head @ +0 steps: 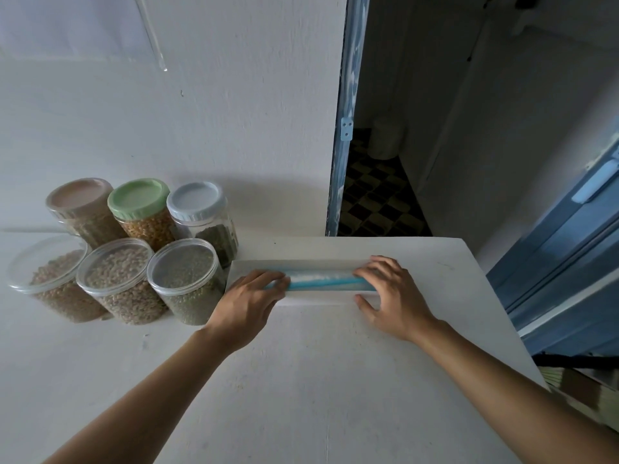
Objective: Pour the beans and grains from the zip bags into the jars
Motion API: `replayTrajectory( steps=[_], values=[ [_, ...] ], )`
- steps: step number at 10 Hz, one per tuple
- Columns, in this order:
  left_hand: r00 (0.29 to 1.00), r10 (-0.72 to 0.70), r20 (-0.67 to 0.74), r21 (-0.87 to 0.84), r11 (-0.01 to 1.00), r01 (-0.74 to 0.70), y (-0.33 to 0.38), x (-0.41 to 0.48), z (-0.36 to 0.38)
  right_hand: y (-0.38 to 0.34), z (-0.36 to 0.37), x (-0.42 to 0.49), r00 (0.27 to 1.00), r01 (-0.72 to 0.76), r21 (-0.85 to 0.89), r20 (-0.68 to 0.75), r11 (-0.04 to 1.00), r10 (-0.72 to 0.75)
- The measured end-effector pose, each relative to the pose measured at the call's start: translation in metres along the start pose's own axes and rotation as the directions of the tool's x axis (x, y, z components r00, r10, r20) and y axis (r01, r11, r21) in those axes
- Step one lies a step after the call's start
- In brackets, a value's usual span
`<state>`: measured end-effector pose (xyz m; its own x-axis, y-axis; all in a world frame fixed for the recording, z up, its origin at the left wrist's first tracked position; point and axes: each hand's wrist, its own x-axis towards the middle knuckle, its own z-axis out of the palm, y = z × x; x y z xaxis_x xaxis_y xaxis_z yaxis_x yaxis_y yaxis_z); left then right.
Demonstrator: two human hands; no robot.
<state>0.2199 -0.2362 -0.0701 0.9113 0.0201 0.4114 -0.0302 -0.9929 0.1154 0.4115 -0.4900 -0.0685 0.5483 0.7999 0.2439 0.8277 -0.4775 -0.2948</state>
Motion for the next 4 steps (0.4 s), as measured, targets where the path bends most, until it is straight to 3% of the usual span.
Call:
replayTrajectory(
  steps=[2, 4],
  values=[
    [1.000, -0.021, -0.003, -0.064, 0.998, 0.021, 0.002, 0.000, -0.007, -0.006, -0.005, -0.005, 0.998, -0.012, 0.055, -0.055, 0.998, 0.015],
    [0.990, -0.140, 0.002, -0.175, 0.975, 0.138, 0.009, -0.002, -0.035, -0.033, -0.013, -0.011, 0.953, -0.057, 0.250, -0.274, 0.966, 0.127]
  ],
)
